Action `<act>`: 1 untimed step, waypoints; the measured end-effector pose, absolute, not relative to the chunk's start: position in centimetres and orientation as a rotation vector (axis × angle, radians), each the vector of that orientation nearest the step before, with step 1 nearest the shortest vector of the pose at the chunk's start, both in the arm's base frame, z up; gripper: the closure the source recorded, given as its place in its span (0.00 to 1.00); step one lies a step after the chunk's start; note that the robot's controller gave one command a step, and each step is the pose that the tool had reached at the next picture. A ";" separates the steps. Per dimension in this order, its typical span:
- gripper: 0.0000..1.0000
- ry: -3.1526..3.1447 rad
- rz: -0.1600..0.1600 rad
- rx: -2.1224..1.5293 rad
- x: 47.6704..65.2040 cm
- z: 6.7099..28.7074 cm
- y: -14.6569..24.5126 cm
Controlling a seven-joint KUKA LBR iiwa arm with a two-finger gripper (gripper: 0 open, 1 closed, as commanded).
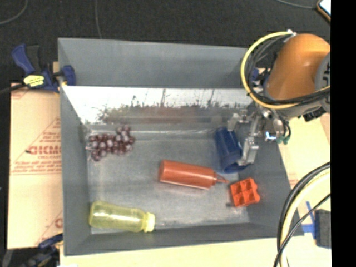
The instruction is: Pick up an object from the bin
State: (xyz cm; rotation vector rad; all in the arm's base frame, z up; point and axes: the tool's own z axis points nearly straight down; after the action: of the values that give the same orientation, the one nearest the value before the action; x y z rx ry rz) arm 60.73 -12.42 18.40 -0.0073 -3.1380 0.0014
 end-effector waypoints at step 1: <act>0.00 -3.146 0.004 0.000 60.9 18.9 -12.4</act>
Offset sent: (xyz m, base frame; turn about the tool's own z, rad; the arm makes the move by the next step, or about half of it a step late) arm -0.0309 0.0811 -0.1140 -0.1460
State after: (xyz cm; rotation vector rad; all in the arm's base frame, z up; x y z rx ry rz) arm 60.91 -12.36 18.90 -0.0001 -3.1462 0.0038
